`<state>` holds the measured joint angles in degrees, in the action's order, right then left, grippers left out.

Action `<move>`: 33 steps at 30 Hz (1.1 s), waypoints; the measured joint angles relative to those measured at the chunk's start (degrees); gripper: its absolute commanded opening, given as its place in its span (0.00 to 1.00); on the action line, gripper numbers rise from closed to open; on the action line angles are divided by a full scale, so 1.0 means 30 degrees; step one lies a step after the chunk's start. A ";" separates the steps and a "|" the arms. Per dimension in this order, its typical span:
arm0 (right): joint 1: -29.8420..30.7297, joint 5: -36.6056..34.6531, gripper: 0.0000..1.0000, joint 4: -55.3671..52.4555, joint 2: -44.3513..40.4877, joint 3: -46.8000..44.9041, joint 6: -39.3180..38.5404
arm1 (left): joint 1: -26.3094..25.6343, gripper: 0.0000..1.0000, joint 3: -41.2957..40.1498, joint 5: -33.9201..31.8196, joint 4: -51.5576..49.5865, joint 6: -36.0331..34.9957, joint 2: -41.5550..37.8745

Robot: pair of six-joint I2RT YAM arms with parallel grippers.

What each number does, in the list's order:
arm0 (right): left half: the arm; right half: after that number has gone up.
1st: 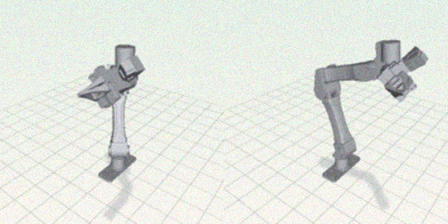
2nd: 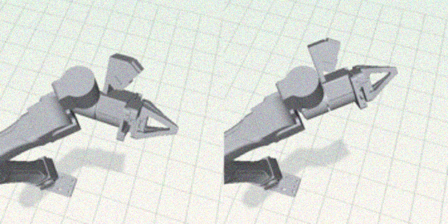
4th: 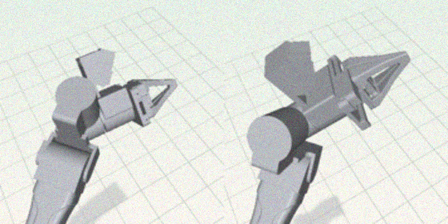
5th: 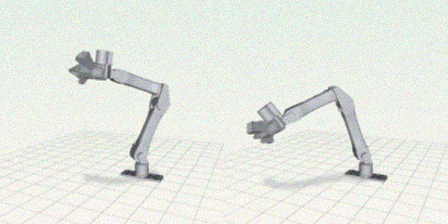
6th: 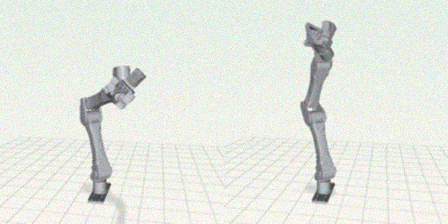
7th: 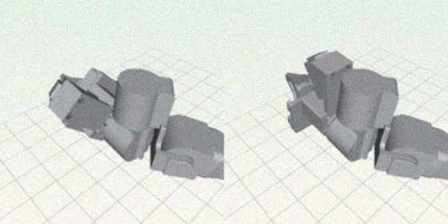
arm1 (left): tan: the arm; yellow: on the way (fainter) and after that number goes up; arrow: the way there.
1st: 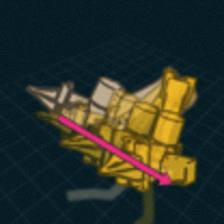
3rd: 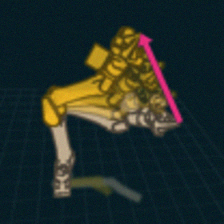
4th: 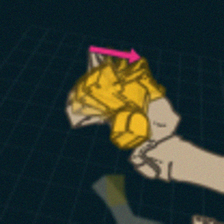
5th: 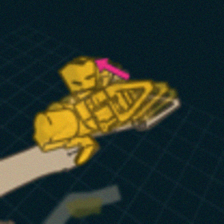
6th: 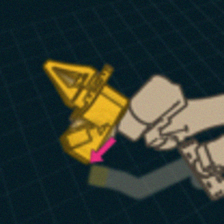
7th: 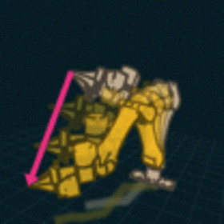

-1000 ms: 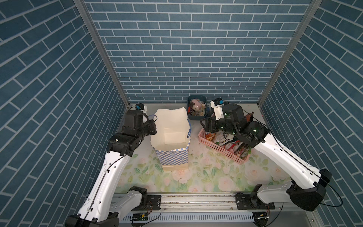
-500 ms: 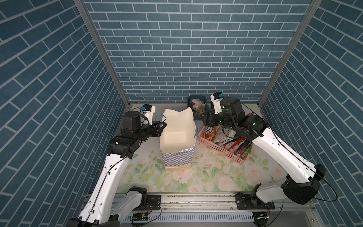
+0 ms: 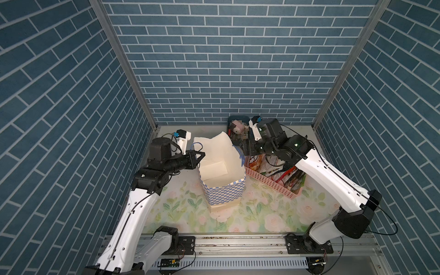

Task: Place the condiment packets inside the bag
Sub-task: Adjust the paper bag at the center of the board, then pick up the condiment packet from the storage box.

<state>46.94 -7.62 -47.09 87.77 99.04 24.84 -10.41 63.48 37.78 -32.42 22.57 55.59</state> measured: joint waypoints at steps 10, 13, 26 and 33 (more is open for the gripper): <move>-0.3410 -0.1115 0.72 -0.0546 -0.1537 -0.1129 0.0430 | 0.0000 0.00 -0.0219 0.0313 -0.0984 -0.1909 -0.1392; -0.3934 -0.0940 0.72 -0.0306 -0.1362 -0.1399 0.0678 | 0.0000 0.00 -0.0219 0.0313 -0.0976 -0.2135 -0.1384; -0.3883 -0.0233 0.66 0.0576 0.2455 -0.0459 0.1260 | 0.0007 0.00 -0.0291 0.0277 -0.0976 -0.2973 -0.1428; -0.4605 -0.0189 0.63 0.0386 0.2455 -0.1137 0.1515 | 0.0000 0.00 -0.0321 0.0197 -0.0969 -0.3235 -0.1588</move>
<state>33.12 -8.19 -45.93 95.13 95.64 29.39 -10.41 62.52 38.37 -35.33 12.86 50.83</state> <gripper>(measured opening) 0.637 0.065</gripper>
